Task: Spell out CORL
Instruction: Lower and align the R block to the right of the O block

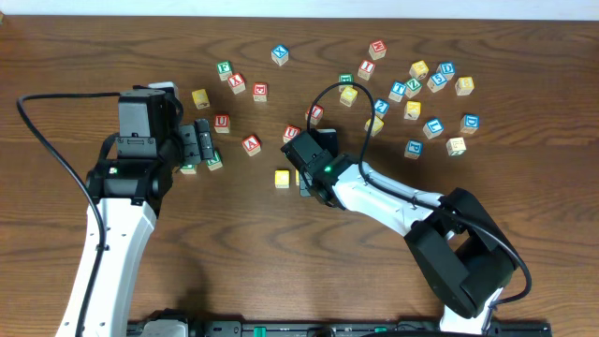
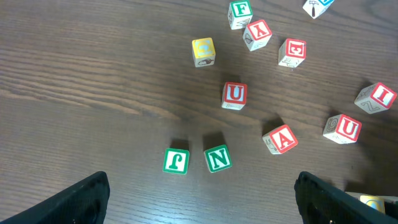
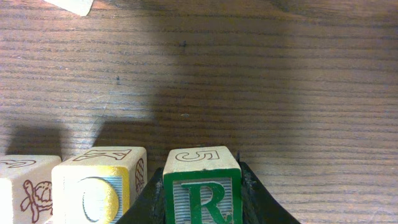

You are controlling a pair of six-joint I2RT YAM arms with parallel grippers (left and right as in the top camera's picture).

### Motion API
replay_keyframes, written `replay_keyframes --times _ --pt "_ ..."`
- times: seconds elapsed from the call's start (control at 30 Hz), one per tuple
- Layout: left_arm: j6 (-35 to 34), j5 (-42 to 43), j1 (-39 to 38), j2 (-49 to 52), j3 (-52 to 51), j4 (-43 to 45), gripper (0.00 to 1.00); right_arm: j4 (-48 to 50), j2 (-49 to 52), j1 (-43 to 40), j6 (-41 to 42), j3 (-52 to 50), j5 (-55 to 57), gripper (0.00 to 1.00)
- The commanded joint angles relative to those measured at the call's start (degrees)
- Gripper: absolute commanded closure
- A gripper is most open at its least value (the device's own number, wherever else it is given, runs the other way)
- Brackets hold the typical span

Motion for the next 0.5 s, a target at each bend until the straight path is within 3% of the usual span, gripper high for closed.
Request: replay_keyframes --times 0.0,0.17,0.47 --pt "0.2 -0.5 0.2 0.3 0.0 0.0 0.07 -0.1 1.6 0.4 1.0 -0.4 0.4 0.80" --pt "0.2 -0.5 0.2 0.3 0.0 0.0 0.07 -0.1 1.6 0.4 1.0 -0.4 0.4 0.67" --pt "0.2 -0.5 0.2 0.3 0.0 0.0 0.07 -0.2 1.6 0.4 1.0 -0.4 0.4 0.65"
